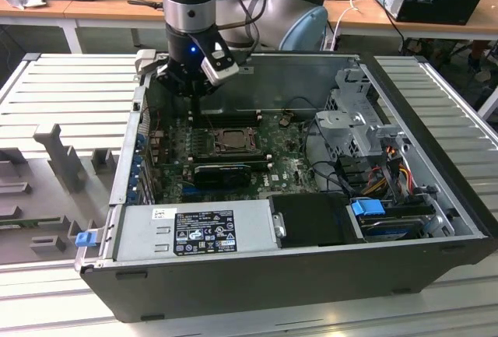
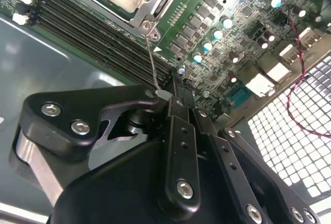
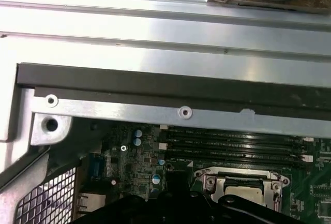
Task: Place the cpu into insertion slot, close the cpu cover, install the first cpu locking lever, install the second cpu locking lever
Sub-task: 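Install the first cpu locking lever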
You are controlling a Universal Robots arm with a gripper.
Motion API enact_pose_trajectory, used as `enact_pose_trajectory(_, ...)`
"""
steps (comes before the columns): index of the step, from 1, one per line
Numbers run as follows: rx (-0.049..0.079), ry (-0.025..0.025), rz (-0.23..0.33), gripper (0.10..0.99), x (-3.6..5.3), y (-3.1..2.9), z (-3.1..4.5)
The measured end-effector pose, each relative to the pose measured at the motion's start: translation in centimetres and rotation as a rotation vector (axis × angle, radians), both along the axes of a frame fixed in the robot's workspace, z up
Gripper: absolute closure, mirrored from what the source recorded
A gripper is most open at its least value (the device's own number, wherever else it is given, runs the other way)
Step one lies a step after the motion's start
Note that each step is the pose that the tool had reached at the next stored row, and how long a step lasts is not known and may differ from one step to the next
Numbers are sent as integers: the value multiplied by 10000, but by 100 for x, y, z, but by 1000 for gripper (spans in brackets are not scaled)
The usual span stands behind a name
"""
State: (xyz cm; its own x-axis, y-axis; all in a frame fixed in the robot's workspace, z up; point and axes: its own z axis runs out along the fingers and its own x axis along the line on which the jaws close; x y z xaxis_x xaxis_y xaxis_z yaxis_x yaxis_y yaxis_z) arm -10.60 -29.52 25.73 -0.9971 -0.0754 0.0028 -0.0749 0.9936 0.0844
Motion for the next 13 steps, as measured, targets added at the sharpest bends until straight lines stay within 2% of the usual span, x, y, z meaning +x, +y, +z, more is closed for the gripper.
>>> enact_pose_trajectory(13,1,0,-3,980,150,1,-12)
